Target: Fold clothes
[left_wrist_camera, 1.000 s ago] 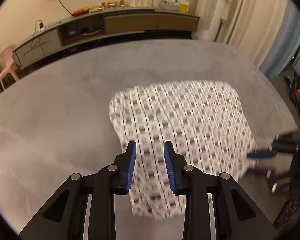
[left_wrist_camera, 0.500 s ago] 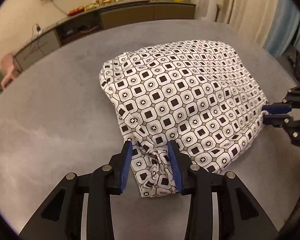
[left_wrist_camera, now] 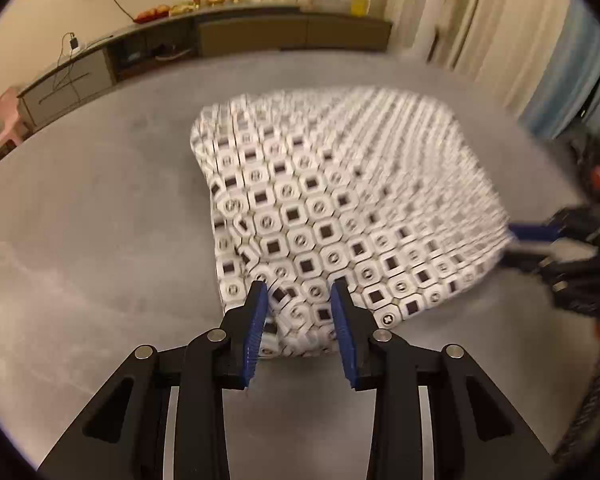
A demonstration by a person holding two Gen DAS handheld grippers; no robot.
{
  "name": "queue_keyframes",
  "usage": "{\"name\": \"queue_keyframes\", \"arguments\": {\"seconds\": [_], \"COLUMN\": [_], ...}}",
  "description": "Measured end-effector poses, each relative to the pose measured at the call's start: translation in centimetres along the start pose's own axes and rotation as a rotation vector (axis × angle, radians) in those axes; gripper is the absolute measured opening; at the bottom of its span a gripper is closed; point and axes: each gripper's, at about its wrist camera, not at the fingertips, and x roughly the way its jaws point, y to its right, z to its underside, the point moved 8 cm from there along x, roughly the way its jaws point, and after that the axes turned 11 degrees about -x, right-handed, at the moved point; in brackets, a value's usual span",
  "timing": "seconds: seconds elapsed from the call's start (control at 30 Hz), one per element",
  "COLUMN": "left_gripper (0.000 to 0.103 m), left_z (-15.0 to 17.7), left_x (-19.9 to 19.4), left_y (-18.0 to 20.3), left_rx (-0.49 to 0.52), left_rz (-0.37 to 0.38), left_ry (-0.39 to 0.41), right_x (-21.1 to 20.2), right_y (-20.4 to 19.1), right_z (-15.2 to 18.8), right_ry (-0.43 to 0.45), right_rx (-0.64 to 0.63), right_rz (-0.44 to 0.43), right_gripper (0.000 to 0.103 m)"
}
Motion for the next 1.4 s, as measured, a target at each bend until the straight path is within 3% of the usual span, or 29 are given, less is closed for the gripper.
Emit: {"name": "queue_keyframes", "arguments": {"seconds": [0.13,0.23,0.37,0.47,0.57,0.67,0.77,0.8,0.87,1.07,1.1,1.23,1.4], "left_gripper": [0.038,0.049,0.048,0.045,0.046,0.053,0.063,0.066,0.072,0.081,0.082,0.083,0.084], "left_z": [-0.3,-1.1,-2.6,-2.7,-0.9,1.7,4.3,5.5,7.1,11.7,12.1,13.3,12.5], "left_x": [0.1,0.8,0.8,-1.7,-4.5,-6.5,-7.3,-7.6,-7.6,-6.7,-7.2,-8.2,-12.1], "left_y": [-0.2,-0.6,-1.7,-2.4,-2.2,-1.5,-0.2,0.5,1.6,3.2,3.4,5.1,6.8], "left_rx": [-0.03,-0.045,-0.148,-0.216,-0.252,-0.257,-0.263,-0.267,-0.255,-0.261,-0.249,-0.219,-0.147], "left_rz": [-0.014,-0.049,-0.078,-0.053,0.016,0.064,0.065,0.063,0.037,0.011,0.004,0.055,0.038], "left_ry": [0.005,0.001,-0.008,0.048,0.068,0.061,0.042,0.038,0.025,-0.019,0.006,-0.024,0.093], "right_x": [-0.1,-0.2,2.0,1.9,1.3,0.2,-0.9,-1.3,-2.1,-4.1,-4.5,-6.7,-8.1], "right_y": [0.5,1.5,3.3,4.1,3.3,2.0,0.7,0.3,-0.6,-3.4,-3.8,-5.6,-6.2], "right_z": [0.7,0.8,-0.4,-0.6,-0.6,-0.4,-0.2,-0.1,0.0,1.1,1.7,3.6,3.7], "right_ry": [-0.002,0.037,0.053,0.023,0.017,0.041,0.066,0.075,0.091,0.123,0.122,0.131,0.163], "right_rx": [0.001,0.053,0.113,0.112,0.103,0.129,0.154,0.163,0.18,0.231,0.241,0.238,0.203], "right_rz": [0.014,-0.013,0.005,0.007,0.018,0.03,0.043,0.047,0.055,0.091,0.094,0.118,0.175], "right_gripper": [0.034,0.035,0.035,0.035,0.035,0.036,0.039,0.044,0.063,0.064,0.064,0.064,0.069]}}
